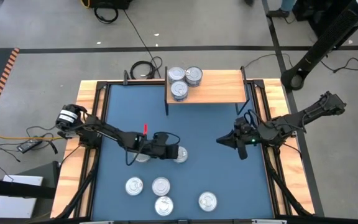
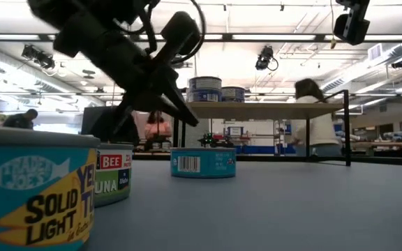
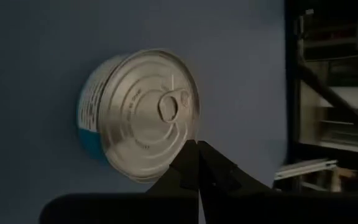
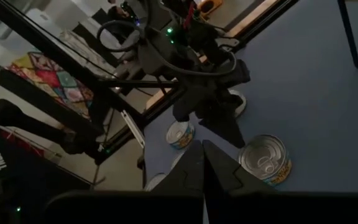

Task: Stack canned seafood by type on shelf
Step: Put the yellow blue tuna can on the shelf

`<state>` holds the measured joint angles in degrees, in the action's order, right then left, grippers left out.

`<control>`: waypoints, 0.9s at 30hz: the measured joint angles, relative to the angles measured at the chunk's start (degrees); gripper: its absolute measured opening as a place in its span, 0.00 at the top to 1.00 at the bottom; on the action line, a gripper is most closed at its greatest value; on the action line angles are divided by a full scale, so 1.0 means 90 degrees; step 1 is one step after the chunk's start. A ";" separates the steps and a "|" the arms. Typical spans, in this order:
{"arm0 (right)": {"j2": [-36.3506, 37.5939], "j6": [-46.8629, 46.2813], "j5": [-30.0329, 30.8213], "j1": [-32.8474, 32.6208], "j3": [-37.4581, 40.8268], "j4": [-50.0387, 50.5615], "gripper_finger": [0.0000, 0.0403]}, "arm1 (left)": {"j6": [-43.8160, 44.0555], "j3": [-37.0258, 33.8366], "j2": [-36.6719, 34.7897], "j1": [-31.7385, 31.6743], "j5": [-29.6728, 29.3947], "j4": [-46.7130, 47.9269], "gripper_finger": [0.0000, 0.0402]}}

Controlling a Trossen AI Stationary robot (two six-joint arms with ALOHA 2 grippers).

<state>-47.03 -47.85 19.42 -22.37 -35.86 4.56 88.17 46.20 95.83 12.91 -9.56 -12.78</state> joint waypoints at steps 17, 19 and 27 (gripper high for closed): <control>-0.0055 0.0102 -0.0005 0.0000 0.0000 0.0029 1.00 | 0.1060 -0.1889 -0.0017 0.0207 -0.0576 -0.2366 1.00; -0.0052 0.0102 -0.0004 0.0000 0.0000 0.0026 1.00 | 0.1084 -0.1945 -0.0003 0.0245 -0.0620 -0.2611 1.00; -0.0051 0.0120 0.0183 0.0101 0.0064 0.0136 1.00 | 0.0823 -0.1516 0.0024 0.0276 -0.0735 -0.2757 1.00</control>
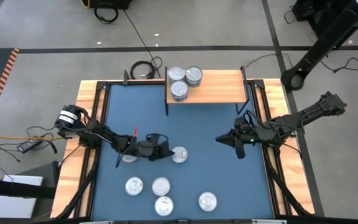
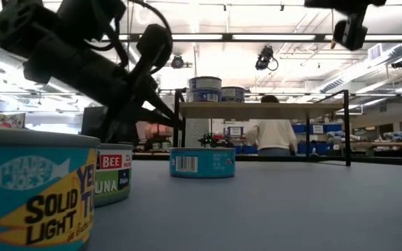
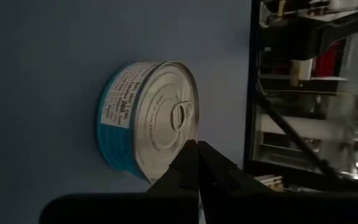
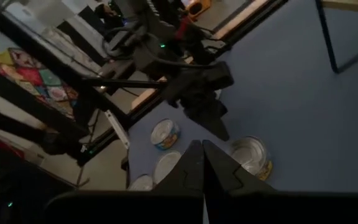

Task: Stack canned seafood by type on shelf
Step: Put the yellow blue tuna can on the shelf

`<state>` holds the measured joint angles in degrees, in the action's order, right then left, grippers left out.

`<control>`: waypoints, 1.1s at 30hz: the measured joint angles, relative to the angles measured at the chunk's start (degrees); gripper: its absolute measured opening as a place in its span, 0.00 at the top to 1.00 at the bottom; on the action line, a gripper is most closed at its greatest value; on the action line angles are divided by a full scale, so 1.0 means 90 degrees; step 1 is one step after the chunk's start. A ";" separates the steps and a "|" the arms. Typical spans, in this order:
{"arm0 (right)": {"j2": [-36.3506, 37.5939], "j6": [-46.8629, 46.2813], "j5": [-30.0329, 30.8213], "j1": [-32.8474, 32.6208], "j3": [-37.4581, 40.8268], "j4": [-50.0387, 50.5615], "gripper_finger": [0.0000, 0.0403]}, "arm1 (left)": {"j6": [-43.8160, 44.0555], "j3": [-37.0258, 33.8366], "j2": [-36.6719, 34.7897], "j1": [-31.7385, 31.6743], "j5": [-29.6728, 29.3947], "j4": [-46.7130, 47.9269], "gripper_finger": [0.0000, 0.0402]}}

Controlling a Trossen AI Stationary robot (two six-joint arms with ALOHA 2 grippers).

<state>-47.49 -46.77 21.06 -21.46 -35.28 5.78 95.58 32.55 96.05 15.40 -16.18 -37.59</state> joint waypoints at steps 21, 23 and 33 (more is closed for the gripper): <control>-0.0026 -0.1502 -0.0493 0.0365 0.1956 -0.2640 1.00 | 0.0180 0.0734 -0.0015 0.0041 0.0098 0.2316 1.00; -0.0026 -0.1502 -0.0493 0.0365 0.1956 -0.2642 1.00 | 0.0272 0.0737 -0.0019 0.0041 0.0098 0.2406 1.00; -0.0026 -0.1465 -0.0520 0.0365 0.1956 -0.2640 1.00 | 0.0249 0.0780 -0.0013 -0.0126 0.0208 0.2450 1.00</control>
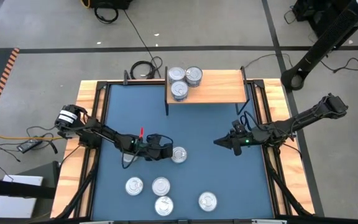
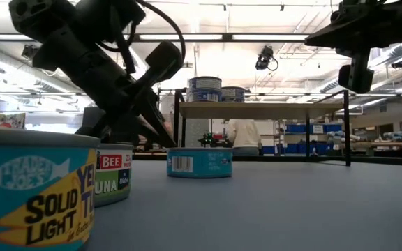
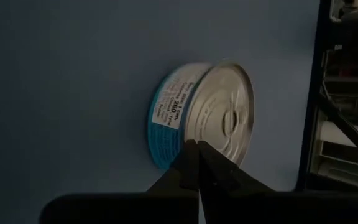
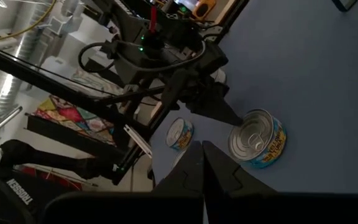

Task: Stack canned seafood by type on shelf
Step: Put the yellow blue tuna can on the shelf

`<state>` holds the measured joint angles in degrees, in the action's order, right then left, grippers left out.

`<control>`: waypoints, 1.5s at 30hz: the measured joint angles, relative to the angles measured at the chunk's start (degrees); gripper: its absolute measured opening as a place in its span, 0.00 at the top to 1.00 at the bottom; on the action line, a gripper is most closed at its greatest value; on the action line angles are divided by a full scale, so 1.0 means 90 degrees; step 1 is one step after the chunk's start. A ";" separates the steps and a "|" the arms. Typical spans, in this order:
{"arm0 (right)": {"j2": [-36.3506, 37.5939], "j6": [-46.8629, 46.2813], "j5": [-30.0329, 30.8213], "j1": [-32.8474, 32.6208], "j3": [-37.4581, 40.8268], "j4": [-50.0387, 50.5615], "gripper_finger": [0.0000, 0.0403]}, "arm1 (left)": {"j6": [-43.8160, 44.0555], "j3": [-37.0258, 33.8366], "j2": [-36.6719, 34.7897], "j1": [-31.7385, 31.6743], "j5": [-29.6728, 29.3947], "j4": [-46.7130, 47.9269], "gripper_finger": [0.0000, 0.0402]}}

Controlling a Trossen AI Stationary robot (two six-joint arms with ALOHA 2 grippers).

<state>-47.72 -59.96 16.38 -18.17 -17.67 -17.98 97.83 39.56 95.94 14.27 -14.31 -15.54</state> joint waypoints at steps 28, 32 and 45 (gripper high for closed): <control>0.0004 0.0173 -0.0001 0.0078 0.0000 -0.0049 1.00 | -0.1175 0.1720 -0.0789 -0.0606 -0.0269 0.4903 1.00; 0.0003 0.0177 0.0000 0.0078 0.0000 -0.0100 1.00 | -0.1138 0.1721 -0.0360 -0.0483 -0.0084 0.4509 1.00; 0.0002 0.0184 0.0000 0.0078 0.0000 -0.0201 1.00 | -0.1098 0.1788 0.0526 -0.0493 0.0547 0.2357 1.00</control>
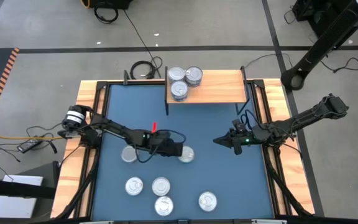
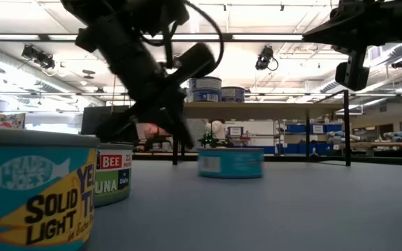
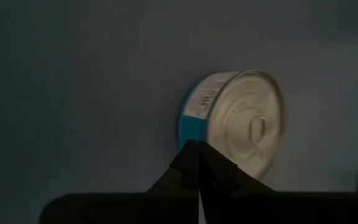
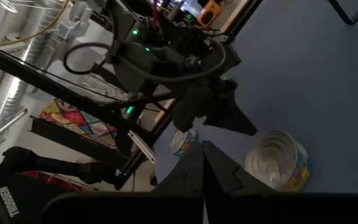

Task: Stack canned seafood by type on shelf
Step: Put the yellow blue tuna can on the shelf

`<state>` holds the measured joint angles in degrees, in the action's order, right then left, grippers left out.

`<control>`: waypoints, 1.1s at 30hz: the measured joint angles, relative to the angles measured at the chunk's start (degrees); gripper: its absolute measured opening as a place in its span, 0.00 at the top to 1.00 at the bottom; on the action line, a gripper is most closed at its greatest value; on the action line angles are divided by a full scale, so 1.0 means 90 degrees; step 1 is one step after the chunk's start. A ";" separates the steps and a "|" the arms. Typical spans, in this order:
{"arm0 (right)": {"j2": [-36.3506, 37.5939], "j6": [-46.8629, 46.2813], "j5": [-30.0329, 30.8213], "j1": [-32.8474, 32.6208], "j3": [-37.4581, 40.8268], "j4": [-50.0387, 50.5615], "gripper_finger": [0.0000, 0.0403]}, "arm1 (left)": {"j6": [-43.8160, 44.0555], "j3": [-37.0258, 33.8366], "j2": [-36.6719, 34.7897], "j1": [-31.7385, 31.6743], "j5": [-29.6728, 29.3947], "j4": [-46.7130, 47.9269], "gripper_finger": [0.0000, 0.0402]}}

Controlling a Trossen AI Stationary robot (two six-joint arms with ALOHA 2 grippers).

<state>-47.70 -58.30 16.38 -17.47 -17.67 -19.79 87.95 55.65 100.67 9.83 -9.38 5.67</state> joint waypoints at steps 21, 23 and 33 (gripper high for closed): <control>0.0046 0.0165 0.0192 0.0007 0.0000 -0.0340 1.00 | -0.1923 0.0945 -0.1062 -0.0369 0.0355 0.1323 1.00; 0.0046 0.0165 0.0192 0.0005 0.0000 -0.0470 1.00 | -0.1958 0.0744 -0.1012 -0.0301 0.0611 0.0730 1.00; 0.0046 0.0238 0.0222 0.0005 0.0000 -0.0905 1.00 | -0.0969 -0.0806 -0.0928 -0.0030 0.0669 -0.2749 1.00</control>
<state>-47.29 -56.16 18.38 -17.43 -17.67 -27.94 79.22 48.40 92.31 9.56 -3.36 -19.07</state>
